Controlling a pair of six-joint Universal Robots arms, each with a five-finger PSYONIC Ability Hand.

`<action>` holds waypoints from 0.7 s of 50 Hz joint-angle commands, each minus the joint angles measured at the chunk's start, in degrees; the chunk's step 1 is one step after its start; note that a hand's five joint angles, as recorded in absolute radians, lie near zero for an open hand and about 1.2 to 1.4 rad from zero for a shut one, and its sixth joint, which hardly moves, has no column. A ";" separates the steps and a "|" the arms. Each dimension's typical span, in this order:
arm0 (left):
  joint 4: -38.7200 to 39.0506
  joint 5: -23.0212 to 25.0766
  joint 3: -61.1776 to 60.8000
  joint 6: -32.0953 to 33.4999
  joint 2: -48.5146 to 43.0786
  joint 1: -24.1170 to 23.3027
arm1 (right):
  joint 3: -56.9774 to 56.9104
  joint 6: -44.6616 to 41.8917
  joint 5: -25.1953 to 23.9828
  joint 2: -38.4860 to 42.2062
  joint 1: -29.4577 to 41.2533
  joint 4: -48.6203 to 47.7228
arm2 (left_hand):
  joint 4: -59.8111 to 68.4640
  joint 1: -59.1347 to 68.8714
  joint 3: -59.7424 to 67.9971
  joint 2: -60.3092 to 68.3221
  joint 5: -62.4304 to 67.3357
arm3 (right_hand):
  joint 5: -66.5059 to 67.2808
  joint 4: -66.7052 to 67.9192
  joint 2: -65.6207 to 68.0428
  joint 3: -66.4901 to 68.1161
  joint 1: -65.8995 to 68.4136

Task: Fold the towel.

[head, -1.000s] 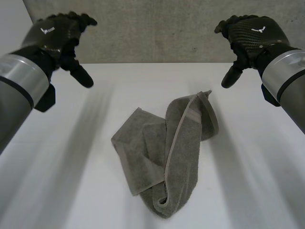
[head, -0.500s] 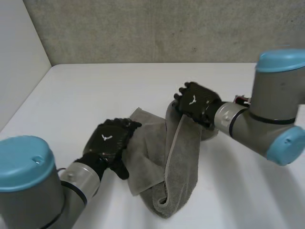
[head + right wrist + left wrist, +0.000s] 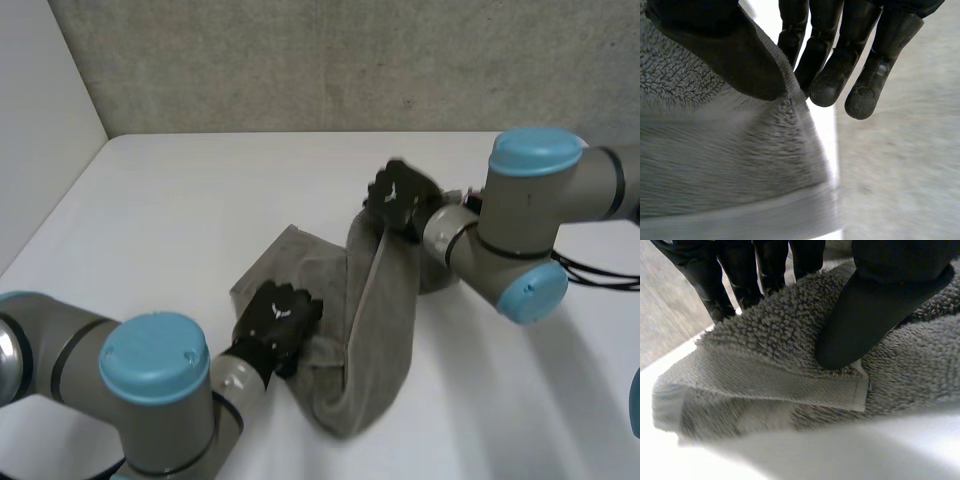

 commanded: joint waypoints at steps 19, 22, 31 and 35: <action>15.90 -5.24 15.07 -3.18 17.05 12.03 | 4.54 34.59 13.32 -21.65 -7.72 -14.54 | 11.29 13.59 11.41 11.26 13.30 | 3.18 3.35 3.63 3.30 3.32; 16.34 -4.97 8.31 -2.91 14.51 12.99 | 13.16 33.45 9.27 -21.92 -8.95 -14.71 | 11.29 13.59 11.41 11.26 13.30 | 3.18 3.35 3.63 3.30 3.32; 15.82 1.34 -3.14 -2.65 6.51 18.00 | 31.72 26.87 6.27 -19.56 -11.06 -15.33 | 11.29 13.59 11.41 11.26 13.30 | 3.18 3.35 3.63 3.30 3.32; 14.05 3.20 -5.00 -2.56 5.27 19.24 | 35.00 25.10 6.27 -17.97 -11.24 -14.98 | 11.29 13.59 11.41 11.26 13.30 | 3.18 3.35 3.63 3.30 3.32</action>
